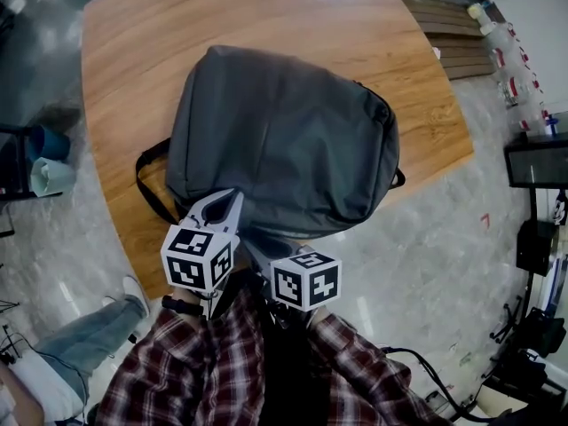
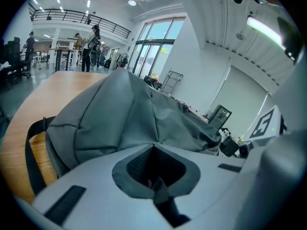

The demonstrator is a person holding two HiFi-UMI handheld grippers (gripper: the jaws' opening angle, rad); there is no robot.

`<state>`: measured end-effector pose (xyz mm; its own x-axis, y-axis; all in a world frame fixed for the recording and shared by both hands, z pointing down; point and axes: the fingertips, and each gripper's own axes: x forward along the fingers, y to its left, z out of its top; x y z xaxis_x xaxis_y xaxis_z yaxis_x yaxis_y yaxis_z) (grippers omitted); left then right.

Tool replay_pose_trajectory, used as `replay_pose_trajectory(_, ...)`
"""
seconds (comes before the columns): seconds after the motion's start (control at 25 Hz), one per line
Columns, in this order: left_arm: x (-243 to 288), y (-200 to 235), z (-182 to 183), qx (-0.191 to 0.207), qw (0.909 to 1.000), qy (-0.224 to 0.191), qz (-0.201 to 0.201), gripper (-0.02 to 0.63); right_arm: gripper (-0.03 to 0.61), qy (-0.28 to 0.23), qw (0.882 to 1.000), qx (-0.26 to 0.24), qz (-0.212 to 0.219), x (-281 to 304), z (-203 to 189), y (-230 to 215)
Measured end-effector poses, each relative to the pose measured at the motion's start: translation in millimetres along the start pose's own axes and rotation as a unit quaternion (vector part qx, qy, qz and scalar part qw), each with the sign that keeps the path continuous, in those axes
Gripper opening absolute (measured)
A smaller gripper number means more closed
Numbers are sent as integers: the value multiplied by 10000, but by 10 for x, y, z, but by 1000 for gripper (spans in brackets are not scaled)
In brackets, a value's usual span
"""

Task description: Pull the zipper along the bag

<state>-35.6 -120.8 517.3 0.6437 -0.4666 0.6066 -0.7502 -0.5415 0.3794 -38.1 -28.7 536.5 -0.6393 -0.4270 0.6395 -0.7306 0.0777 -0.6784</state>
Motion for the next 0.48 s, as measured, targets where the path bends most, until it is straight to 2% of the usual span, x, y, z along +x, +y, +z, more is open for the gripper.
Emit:
replay_pose_trajectory(0.24, 19, 3, -20, -71, 9999, 96, -18, 10, 95, -67, 9992, 354, 174, 105, 69, 5)
replay_pose_trajectory(0.48, 42, 25, -42, -84, 9999, 127, 27, 9, 95, -147, 9986, 501, -42, 185, 115, -47)
